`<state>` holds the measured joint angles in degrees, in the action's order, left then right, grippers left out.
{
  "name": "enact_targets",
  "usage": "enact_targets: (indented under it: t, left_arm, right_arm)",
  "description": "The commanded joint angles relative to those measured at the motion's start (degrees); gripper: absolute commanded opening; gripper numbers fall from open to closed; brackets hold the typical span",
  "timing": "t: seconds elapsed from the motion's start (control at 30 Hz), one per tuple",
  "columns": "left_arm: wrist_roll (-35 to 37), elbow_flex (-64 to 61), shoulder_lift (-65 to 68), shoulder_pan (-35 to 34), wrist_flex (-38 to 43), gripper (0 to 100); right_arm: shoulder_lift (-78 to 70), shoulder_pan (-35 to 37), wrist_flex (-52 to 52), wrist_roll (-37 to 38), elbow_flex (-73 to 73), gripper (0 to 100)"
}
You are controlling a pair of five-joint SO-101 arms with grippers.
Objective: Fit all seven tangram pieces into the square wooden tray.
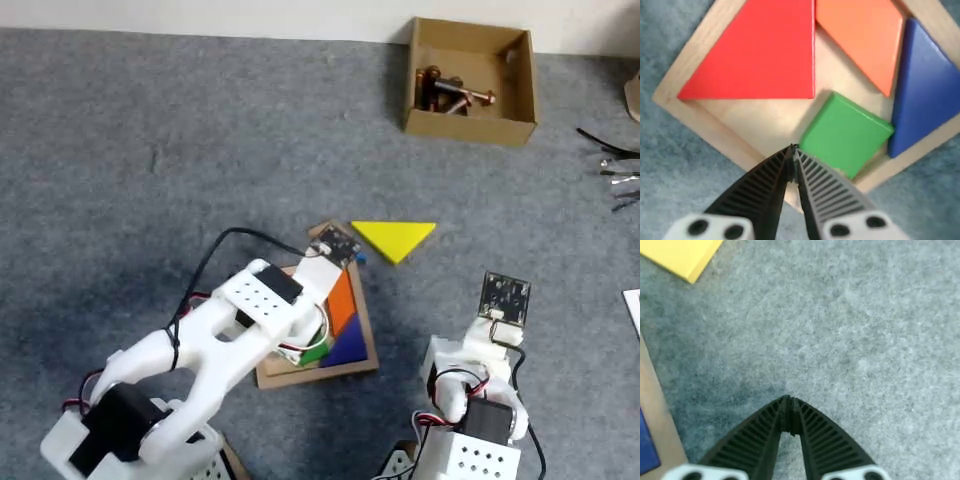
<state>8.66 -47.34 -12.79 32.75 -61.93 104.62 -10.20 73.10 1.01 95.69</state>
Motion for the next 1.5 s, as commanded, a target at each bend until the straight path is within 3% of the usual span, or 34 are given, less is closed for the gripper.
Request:
enact_targets:
  t: [0.0,0.27,0.53,0.67,0.87,1.0,1.2,1.47]
  left_arm:
    - [0.4,4.9,-2.1,1.5,-2.9,1]
    - [0.4,6.5,-2.1,1.8,-5.1,1]
    - [0.4,6.5,-2.1,8.9,-5.0,1]
    - [0.4,6.7,-2.2,8.9,-5.0,1]
    - [0.0,7.3,-11.4,8.0,-6.8,1]
    - [-2.4,6.9,-19.8,1.8,-6.2,1]
    - [-17.3,6.9,-23.3,-9.3,-4.5,1]
    - [-18.0,4.6,-23.1,-20.5,5.5,1]
  right_arm:
    - [0.7,-0.6,-1.5,-0.5,6.5,0.5]
    - [0.7,-0.6,-1.5,-0.5,6.5,0.5]
    - [0.7,-0.6,-1.5,-0.5,6.5,0.5]
    - [0.7,-0.6,-1.5,-0.5,6.5,0.5]
    - [0.7,-0.6,-1.5,-0.5,6.5,0.5]
    - [0.7,-0.6,-1.5,-0.5,6.5,0.5]
    - [0.7,-0.6,-1.5,-0.5,6.5,0.5]
    - [0.7,-0.6,-1.5,-0.5,6.5,0.5]
